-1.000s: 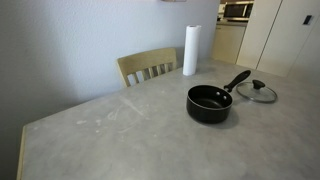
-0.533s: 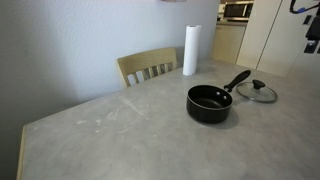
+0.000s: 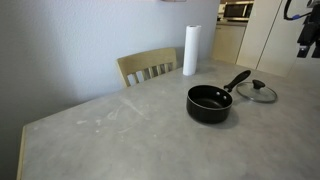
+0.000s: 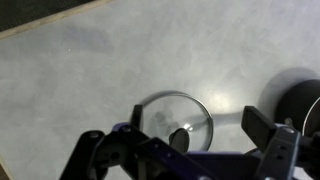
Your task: Put the lid on the pot
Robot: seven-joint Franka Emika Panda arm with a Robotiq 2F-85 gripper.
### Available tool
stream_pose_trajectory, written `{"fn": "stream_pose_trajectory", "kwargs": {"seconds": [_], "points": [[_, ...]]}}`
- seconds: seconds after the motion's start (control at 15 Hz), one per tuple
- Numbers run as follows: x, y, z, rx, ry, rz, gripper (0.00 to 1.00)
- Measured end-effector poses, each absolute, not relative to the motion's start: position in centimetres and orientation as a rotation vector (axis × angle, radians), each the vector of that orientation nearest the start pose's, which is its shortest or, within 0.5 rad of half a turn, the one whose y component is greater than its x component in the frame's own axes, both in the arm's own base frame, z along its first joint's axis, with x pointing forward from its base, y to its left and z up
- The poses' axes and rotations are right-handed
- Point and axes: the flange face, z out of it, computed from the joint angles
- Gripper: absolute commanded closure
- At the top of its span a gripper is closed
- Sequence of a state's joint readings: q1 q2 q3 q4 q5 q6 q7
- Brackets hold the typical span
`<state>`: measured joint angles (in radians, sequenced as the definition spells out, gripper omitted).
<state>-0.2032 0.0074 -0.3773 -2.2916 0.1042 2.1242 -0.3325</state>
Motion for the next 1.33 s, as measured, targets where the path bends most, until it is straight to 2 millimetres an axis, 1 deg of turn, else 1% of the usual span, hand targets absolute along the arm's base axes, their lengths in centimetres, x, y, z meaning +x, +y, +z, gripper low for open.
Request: {"fn": "stream_pose_trajectory", "kwargs": {"seconds": [0.13, 0.27, 0.47, 0.73, 0.87, 1.07, 1.33], "points": [[42.2, -27.0, 32.7, -2.963, 0.49, 0.129, 0.0], [43.3, -27.2, 31.4, -2.969, 0.537, 0.037, 0.0], [45.1, -26.7, 29.1, -2.939, 0.622, -0.078, 0.0], [46.8, -24.9, 25.7, -2.931, 0.633, -0.093, 0.0], [47.1, -24.6, 24.0, -2.948, 0.623, -0.075, 0.0], [47.5, -25.5, 22.0, -2.988, 0.603, -0.05, 0.0], [48.0, -26.9, 20.7, -3.049, 0.552, -0.031, 0.0]]}}
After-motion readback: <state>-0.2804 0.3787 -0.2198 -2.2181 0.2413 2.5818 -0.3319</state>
